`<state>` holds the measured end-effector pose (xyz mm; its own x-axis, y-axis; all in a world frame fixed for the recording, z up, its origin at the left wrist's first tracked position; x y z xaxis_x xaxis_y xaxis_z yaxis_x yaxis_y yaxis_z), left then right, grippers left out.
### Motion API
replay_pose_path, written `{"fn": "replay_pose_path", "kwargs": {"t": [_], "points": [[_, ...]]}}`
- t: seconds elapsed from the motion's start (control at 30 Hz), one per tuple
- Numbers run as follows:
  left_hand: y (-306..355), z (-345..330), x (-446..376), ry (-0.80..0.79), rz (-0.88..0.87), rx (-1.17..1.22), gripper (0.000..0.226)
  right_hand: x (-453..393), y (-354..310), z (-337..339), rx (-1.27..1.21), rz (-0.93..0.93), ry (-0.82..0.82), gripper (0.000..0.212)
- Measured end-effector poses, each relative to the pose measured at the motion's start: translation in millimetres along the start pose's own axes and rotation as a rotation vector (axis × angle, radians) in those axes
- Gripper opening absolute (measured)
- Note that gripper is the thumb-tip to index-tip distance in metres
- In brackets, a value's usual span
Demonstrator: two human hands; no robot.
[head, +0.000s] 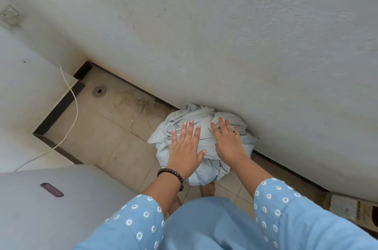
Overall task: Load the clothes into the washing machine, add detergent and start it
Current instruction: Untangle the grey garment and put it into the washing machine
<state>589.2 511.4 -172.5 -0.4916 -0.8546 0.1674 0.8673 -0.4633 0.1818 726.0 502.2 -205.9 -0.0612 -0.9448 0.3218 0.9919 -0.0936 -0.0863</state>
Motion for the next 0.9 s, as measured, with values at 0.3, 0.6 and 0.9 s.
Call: {"fn": "replay_pose_path", "kwargs": {"t": [0.3, 0.6, 0.9], "points": [[0, -11, -27, 0.023, 0.066, 0.072, 0.080, -37, 12, -9, 0.003, 0.070, -0.034, 0.041], [-3, -2, -19, -0.008, 0.132, 0.139, 0.090, -42, 7, 24, -0.163, 0.040, 0.088, 0.027], [8, 21, -5, -0.015, 0.139, 0.142, 0.093, -16, 26, 86, -0.526, -0.125, 0.231, 0.027]]}}
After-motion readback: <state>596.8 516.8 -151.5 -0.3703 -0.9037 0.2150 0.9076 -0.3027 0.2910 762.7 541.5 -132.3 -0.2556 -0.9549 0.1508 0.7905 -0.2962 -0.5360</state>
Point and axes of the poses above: each hand's wrist, its own x-axis away from the middle knuckle, its own z-axis out of the back of the hand, y = z × x, the point moved 7 cm from there along -x, towards the middle knuckle, and after that the axes turned 11 degrees about y, right-handed, at the moved point
